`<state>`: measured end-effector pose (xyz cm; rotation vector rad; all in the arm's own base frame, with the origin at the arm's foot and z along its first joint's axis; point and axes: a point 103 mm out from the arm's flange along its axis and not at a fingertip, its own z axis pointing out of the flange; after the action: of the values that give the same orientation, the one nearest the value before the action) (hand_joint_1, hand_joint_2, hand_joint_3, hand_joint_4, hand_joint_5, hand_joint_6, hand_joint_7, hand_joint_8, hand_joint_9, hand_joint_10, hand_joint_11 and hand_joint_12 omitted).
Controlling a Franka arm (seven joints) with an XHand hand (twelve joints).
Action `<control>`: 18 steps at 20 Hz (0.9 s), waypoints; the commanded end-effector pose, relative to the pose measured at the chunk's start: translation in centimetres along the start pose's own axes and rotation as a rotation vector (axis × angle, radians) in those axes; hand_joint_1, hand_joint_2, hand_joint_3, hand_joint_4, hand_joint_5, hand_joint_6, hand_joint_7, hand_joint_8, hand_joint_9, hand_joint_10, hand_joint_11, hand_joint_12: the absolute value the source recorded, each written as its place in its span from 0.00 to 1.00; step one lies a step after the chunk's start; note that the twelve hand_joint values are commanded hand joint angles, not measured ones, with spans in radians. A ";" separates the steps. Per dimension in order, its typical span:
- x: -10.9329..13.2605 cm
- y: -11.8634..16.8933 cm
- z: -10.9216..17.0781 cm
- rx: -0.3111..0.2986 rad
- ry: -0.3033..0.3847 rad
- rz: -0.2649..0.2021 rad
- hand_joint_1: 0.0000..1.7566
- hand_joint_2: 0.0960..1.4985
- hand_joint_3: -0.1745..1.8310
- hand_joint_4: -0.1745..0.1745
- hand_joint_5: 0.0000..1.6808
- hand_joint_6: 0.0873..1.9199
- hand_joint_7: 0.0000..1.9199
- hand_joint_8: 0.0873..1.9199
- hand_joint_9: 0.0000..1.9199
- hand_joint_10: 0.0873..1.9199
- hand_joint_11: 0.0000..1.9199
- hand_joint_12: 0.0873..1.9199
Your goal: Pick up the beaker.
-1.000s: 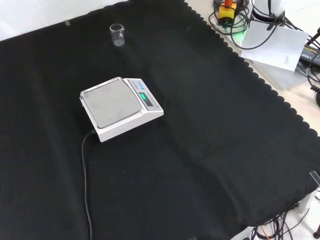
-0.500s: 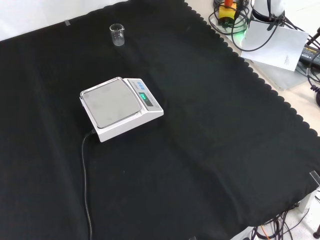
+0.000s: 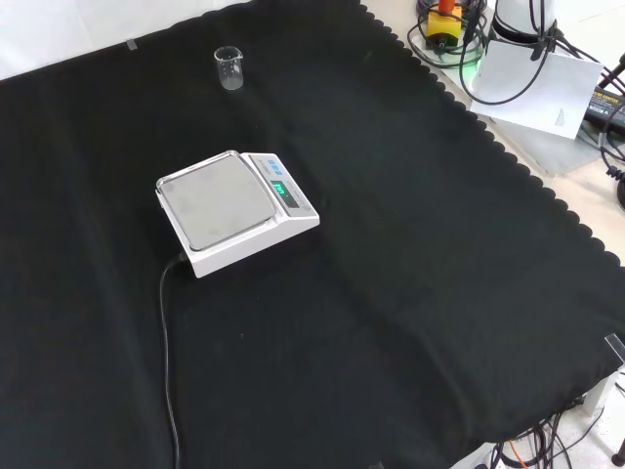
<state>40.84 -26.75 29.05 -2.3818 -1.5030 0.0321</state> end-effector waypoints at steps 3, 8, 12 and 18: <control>-1.6 7.7 5.1 0.094 0.073 -0.011 0.38 0.65 0.08 0.48 0.30 0.10 0.22 0.30 0.26 0.36 0.00 0.75; -2.2 9.1 6.2 0.121 0.083 -0.003 0.38 0.65 0.08 0.48 0.30 0.11 0.22 0.30 0.26 0.36 0.00 0.75; -2.6 9.6 7.2 0.142 0.091 0.000 0.38 0.65 0.08 0.47 0.30 0.11 0.22 0.30 0.26 0.37 0.00 0.75; -3.2 9.1 8.5 0.233 0.089 0.014 0.38 0.64 0.07 0.47 0.29 0.11 0.20 0.31 0.24 0.37 0.00 0.75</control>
<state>46.24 -31.24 18.74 -2.2431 -1.3966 0.0473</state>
